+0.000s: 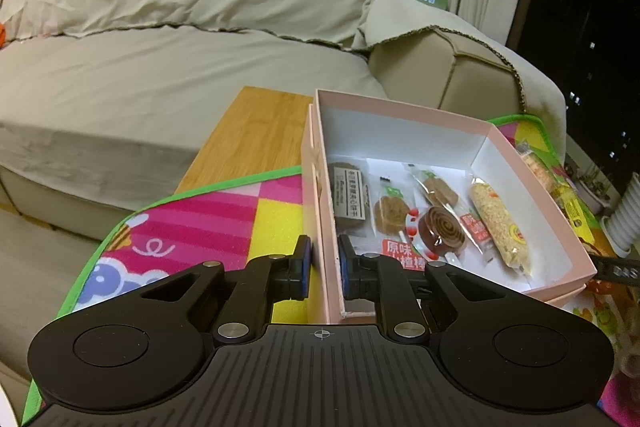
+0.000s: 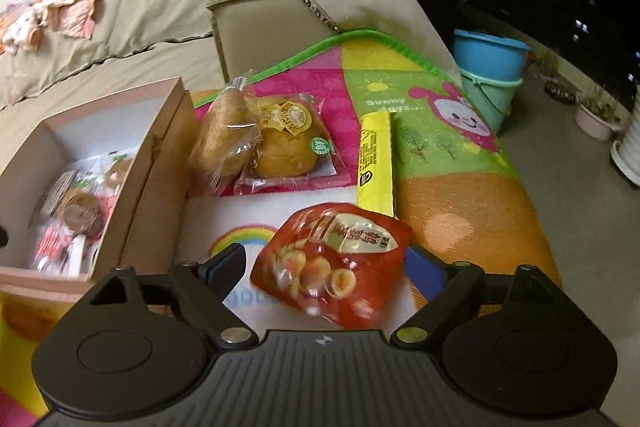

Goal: Organize objects
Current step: 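Grasp the red hawthorn ball packet with the right tool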

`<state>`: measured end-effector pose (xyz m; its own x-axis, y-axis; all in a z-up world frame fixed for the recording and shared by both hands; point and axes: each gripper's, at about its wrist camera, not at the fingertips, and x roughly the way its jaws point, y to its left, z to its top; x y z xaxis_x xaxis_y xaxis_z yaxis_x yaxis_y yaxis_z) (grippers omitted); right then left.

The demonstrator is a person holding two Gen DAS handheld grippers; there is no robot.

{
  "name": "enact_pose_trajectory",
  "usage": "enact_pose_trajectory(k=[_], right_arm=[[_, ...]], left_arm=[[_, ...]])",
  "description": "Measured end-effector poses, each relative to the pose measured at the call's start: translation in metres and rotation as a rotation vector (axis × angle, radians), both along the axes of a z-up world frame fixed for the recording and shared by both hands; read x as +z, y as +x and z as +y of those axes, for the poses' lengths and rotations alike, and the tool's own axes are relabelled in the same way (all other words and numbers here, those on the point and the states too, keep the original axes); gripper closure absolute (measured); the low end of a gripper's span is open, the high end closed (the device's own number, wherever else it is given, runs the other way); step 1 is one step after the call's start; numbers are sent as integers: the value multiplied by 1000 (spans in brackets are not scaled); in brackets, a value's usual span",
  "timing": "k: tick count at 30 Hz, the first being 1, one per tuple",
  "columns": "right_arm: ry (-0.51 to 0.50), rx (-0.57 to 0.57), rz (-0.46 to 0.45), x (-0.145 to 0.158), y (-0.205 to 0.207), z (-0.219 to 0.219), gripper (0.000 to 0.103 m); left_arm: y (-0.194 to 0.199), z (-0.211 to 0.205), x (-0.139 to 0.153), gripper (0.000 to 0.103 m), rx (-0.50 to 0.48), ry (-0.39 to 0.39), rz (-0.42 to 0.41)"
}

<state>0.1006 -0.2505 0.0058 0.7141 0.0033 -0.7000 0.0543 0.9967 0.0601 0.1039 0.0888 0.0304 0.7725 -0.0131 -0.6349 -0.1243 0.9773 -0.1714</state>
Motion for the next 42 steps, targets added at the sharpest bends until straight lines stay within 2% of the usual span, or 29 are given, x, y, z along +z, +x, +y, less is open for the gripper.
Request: enact_pose_trajectory(k=[4, 7, 10, 19, 24, 25, 26, 27, 30, 32, 37, 38, 40, 41, 42], right_arm=[[-14, -14, 13, -9, 16, 6, 14], [-50, 14, 7, -13, 14, 8, 14], [-69, 52, 7, -9, 4, 7, 22], [-68, 114, 40, 10, -51, -8, 24], [-73, 181, 56, 24, -91, -1, 24], [-74, 200, 54, 28, -99, 2, 25], [-73, 223, 50, 33, -107, 6, 40], [-72, 251, 50, 38, -114, 10, 45], [-71, 325, 25, 56, -129, 24, 53], [-84, 368, 2, 67, -135, 33, 57], [-147, 394, -20, 72, -141, 47, 57], [-157, 389, -16, 71, -142, 48, 57], [-164, 391, -2, 67, -145, 47, 42], [-166, 397, 7, 64, -148, 47, 22], [-176, 396, 9, 61, -150, 47, 11]], left_arm=[[0, 0, 0, 87, -1, 2, 0], [0, 0, 0, 87, -3, -1, -1], [0, 1, 0, 87, -3, -2, -2], [-1, 0, -1, 87, -2, 3, 0], [-1, 0, -1, 87, -2, 1, 1], [-1, 0, -1, 87, -2, 1, 1], [-1, 0, -1, 87, -2, 1, 1], [-1, 0, -1, 87, -2, 1, 2], [-1, -1, -1, 87, -1, -1, 1], [-1, -1, -1, 87, -2, -4, 2], [-1, 1, -1, 86, -7, -12, 3], [-1, 1, -1, 86, -8, -11, 4], [-2, 1, -1, 86, -11, -11, 1], [-2, 2, -1, 86, -11, -12, 1], [-2, 2, -1, 86, -11, -13, 2]])
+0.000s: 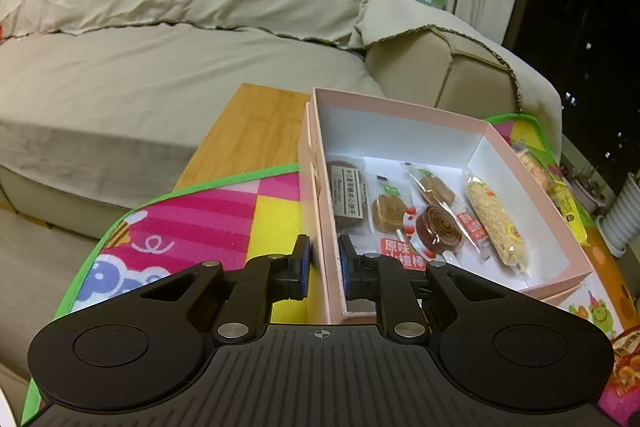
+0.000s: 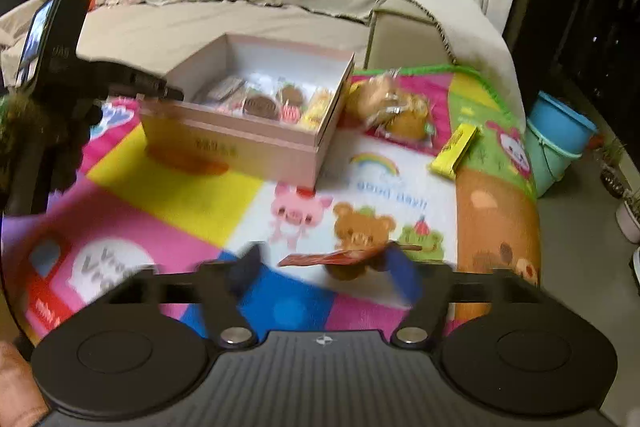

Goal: Organize objects
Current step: 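Grasp the red hawthorn ball packet with the right tool, then carry the red packet into the pink box and open the right tool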

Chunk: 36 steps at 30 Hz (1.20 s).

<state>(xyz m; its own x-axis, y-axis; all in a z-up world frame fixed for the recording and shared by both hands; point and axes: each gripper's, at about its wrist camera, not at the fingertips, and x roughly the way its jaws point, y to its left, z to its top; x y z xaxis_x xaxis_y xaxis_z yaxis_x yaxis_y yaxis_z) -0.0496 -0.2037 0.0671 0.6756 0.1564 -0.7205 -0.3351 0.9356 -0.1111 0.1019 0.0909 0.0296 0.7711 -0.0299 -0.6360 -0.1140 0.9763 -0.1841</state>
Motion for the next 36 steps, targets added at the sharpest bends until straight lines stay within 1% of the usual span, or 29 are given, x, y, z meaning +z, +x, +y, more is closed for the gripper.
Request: enact_pose_trajectory(k=[4, 8, 11, 13, 18, 19, 20, 21, 22, 26, 31, 32, 36], right_arm=[[-78, 7, 5, -14, -5, 1, 9], [-104, 0, 14, -22, 2, -6, 8], [-72, -41, 17, -22, 10, -15, 2], [-36, -66, 29, -25, 15, -22, 1], [21, -146, 79, -47, 34, -41, 1], [40, -166, 98, -51, 38, -46, 2], [54, -183, 119, -55, 41, -49, 12], [67, -187, 139, -57, 41, -51, 20], [77, -179, 137, -56, 39, -51, 26], [48, -135, 110, -45, 29, -40, 26], [70, -39, 112, -26, 20, -17, 26], [74, -11, 105, -19, 18, -10, 29], [105, 87, 94, 7, 19, 14, 29]], left_arm=[[0, 0, 0, 86, -1, 0, 0], [0, 0, 0, 86, 1, 0, 1], [1, 0, 0, 87, 5, 5, 3], [1, -1, -1, 87, 5, 8, 3], [0, 0, -1, 87, 4, 10, 3], [1, -1, -1, 87, 3, 8, 3], [1, -1, -1, 87, 2, 9, 3], [1, -1, -1, 87, 2, 9, 3], [1, -1, -1, 87, 4, 9, 4], [0, -1, -2, 87, 5, 9, 0], [-1, 0, -2, 87, 3, 8, -1], [-1, 0, -2, 86, 3, 7, -1], [-1, 1, -2, 86, 1, 2, -4]])
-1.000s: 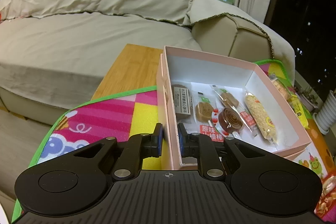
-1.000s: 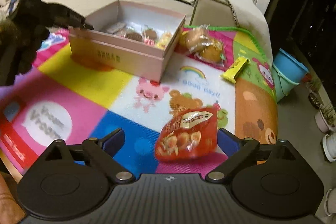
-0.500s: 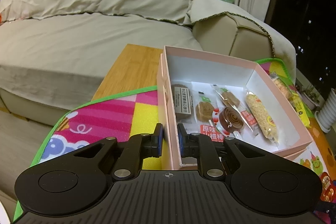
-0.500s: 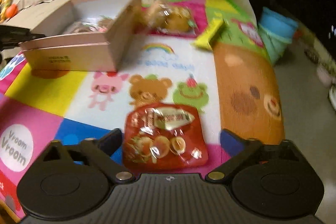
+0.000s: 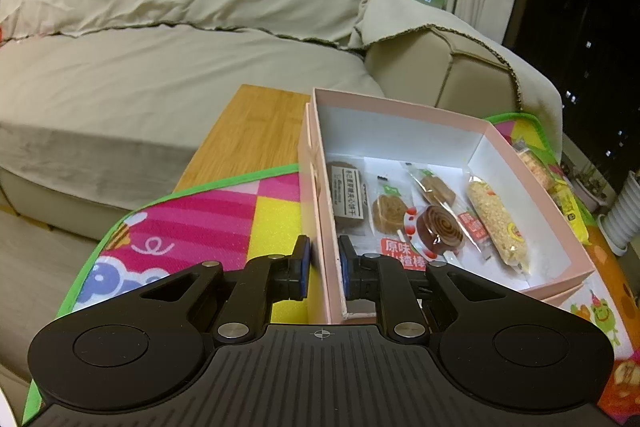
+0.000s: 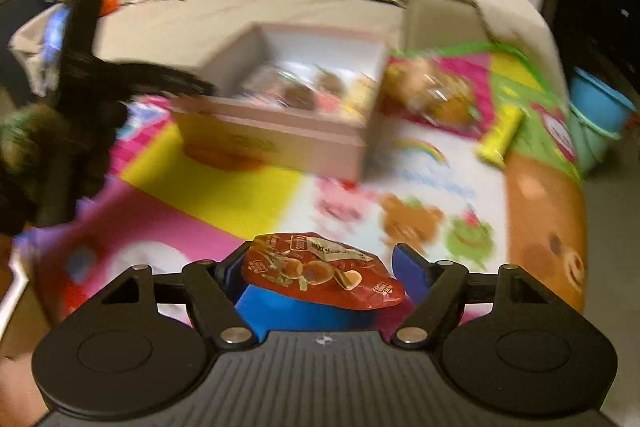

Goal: Organize objects
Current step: 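Carry the red packet into the pink box and open the right tool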

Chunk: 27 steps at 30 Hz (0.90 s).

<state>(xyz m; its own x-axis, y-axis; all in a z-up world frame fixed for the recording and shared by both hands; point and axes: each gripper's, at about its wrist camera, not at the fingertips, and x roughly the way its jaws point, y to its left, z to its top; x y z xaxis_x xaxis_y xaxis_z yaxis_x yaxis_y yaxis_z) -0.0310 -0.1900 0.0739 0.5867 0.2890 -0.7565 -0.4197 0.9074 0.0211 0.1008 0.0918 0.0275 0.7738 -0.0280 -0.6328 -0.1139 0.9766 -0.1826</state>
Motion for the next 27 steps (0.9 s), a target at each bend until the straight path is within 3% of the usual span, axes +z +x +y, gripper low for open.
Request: enact_pose_trajectory(k=[4, 9, 16, 19, 27], right_arm=[[16, 64, -69, 32, 12, 23, 29], [43, 107, -191, 67, 56, 54, 29], [203, 33, -182, 75, 154, 89, 27], [262, -11, -144, 70, 168, 83, 27], [152, -149, -187, 47, 139, 7, 18]], left_arm=[[-1, 1, 0, 86, -2, -7, -4], [0, 2, 0, 86, -6, -5, -5], [0, 1, 1, 85, -6, -5, -5], [0, 2, 1, 85, -7, -7, -6], [0, 3, 0, 85, 1, -12, -8]])
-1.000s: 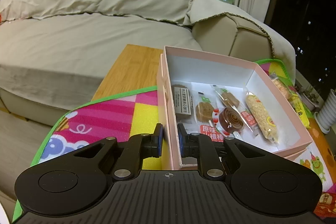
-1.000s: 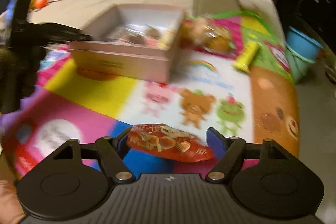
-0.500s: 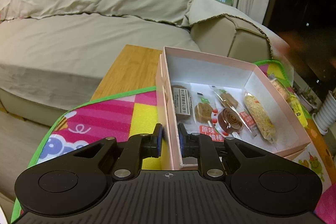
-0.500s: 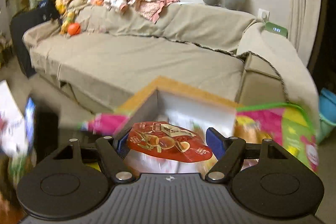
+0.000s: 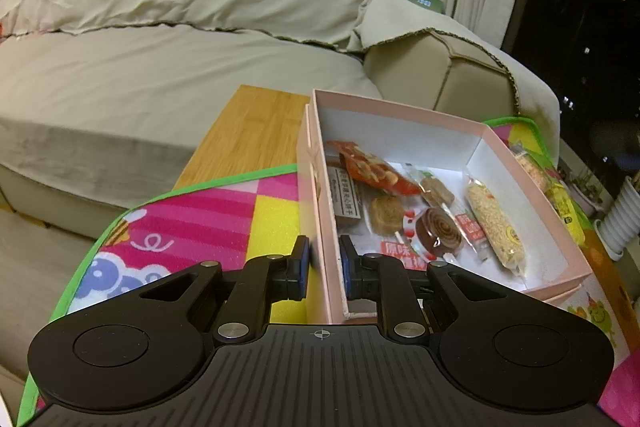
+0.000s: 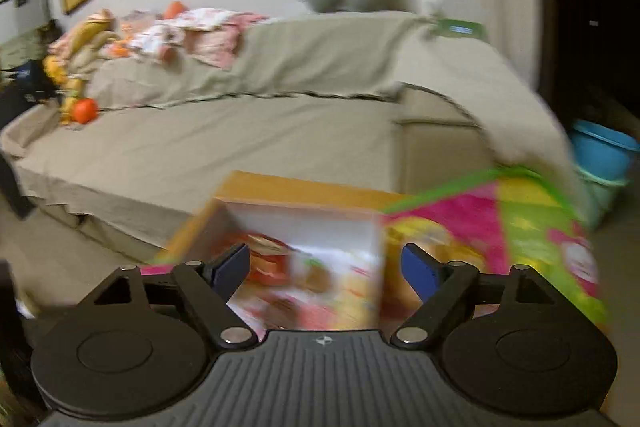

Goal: Organize objects
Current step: 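Carry the red packet into the pink box and open the right tool, then grasp the wrapped round bread roll with the right tool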

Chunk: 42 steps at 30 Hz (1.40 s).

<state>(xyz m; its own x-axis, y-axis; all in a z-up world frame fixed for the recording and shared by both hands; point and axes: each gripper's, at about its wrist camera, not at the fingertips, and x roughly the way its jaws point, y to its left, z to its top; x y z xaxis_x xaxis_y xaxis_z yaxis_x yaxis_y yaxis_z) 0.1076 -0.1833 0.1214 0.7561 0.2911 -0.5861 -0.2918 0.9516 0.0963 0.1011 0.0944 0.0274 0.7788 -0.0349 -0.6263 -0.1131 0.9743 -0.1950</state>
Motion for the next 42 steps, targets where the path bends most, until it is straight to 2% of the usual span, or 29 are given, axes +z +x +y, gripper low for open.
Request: enact_pose_trajectory(k=[6, 11, 16, 20, 24, 27, 29, 31, 36, 39, 42], right_arm=[[-46, -136, 63, -38, -19, -61, 17], [-4, -182, 103, -60, -8, -85, 17], [60, -185, 90, -62, 30, -81, 18], [79, -200, 76, -58, 79, -68, 24], [-8, -206, 128, -71, 139, -50, 26], [-32, -177, 205, -86, 158, -49, 29], [-4, -139, 234, -89, 151, -52, 32], [-25, -93, 234, -89, 135, -54, 33], [-71, -19, 246, -86, 70, -66, 36], [-153, 19, 225, -86, 27, -70, 36], [-307, 38, 169, -91, -15, -72, 35]], left_arm=[[-1, -3, 0, 86, 5, 11, 5], [-2, -6, 1, 86, 4, 30, 11], [-1, -7, 2, 87, 3, 40, 16], [-1, -7, 2, 87, -1, 46, 19], [-1, -7, 2, 87, -4, 46, 17], [-2, -6, 2, 86, -7, 44, 14], [-1, -6, 2, 86, -9, 42, 12], [-1, -6, 1, 86, -10, 38, 11], [-2, -5, 0, 86, -9, 34, 8], [-2, -5, 0, 86, -11, 34, 8], [-2, -5, 0, 86, -10, 34, 9]])
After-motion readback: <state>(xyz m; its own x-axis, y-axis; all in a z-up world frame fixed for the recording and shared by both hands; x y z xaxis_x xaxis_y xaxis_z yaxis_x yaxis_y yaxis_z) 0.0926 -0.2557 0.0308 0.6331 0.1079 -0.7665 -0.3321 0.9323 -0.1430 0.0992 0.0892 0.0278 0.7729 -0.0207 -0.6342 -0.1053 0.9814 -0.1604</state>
